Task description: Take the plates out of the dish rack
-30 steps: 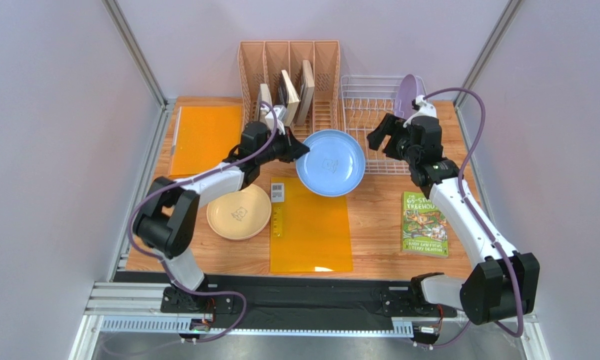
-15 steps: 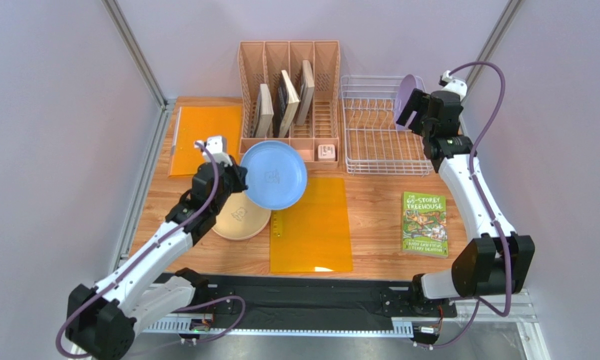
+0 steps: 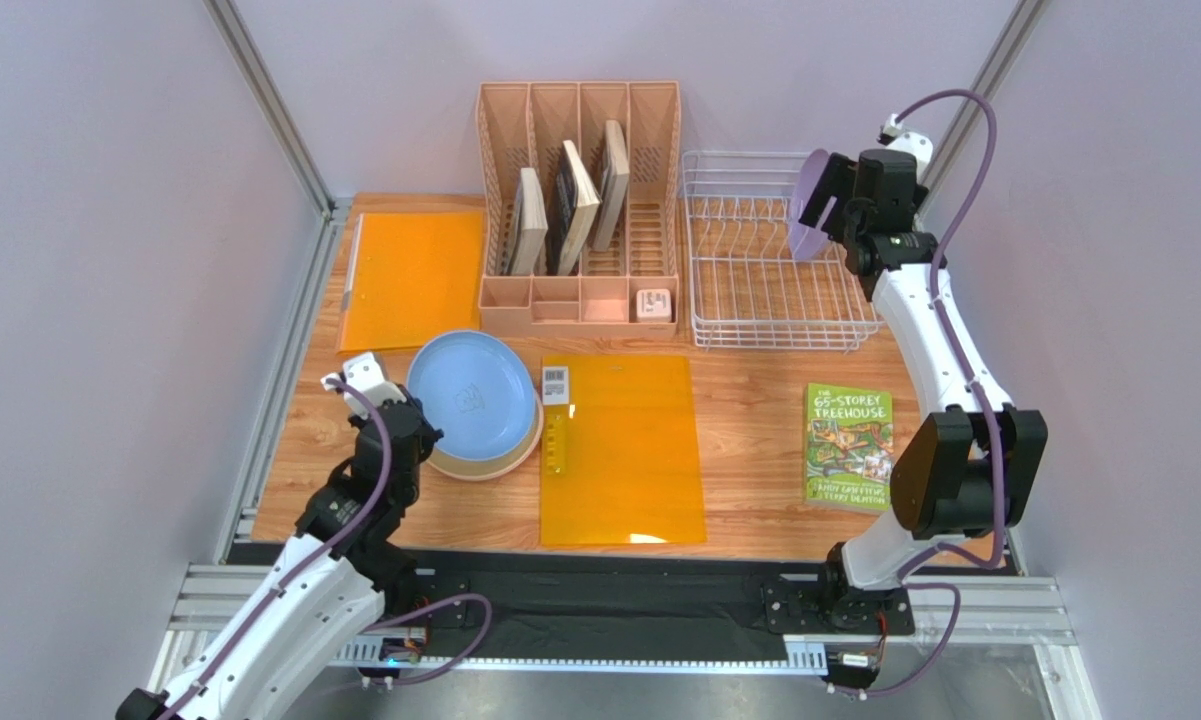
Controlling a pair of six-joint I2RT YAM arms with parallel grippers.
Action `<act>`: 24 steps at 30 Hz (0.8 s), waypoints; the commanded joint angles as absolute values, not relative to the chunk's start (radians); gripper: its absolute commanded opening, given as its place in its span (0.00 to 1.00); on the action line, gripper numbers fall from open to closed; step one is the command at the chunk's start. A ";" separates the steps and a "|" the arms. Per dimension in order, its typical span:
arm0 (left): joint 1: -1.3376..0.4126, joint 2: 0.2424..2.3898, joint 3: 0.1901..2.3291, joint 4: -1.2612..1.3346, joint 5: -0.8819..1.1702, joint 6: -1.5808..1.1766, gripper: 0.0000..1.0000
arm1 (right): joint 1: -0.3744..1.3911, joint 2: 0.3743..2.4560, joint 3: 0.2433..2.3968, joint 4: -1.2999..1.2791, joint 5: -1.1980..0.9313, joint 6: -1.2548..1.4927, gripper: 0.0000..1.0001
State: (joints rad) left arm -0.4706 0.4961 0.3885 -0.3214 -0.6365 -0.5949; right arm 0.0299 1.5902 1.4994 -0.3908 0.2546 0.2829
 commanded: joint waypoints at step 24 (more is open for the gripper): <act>-0.468 0.542 0.322 -0.321 -0.635 -0.703 0.89 | 0.014 1.922 1.830 -0.410 0.486 0.112 0.86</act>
State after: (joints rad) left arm -0.4698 0.5510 0.2890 -0.3241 -0.6235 -0.6971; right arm 0.0227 1.8656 1.7447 -0.4168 0.4221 0.1631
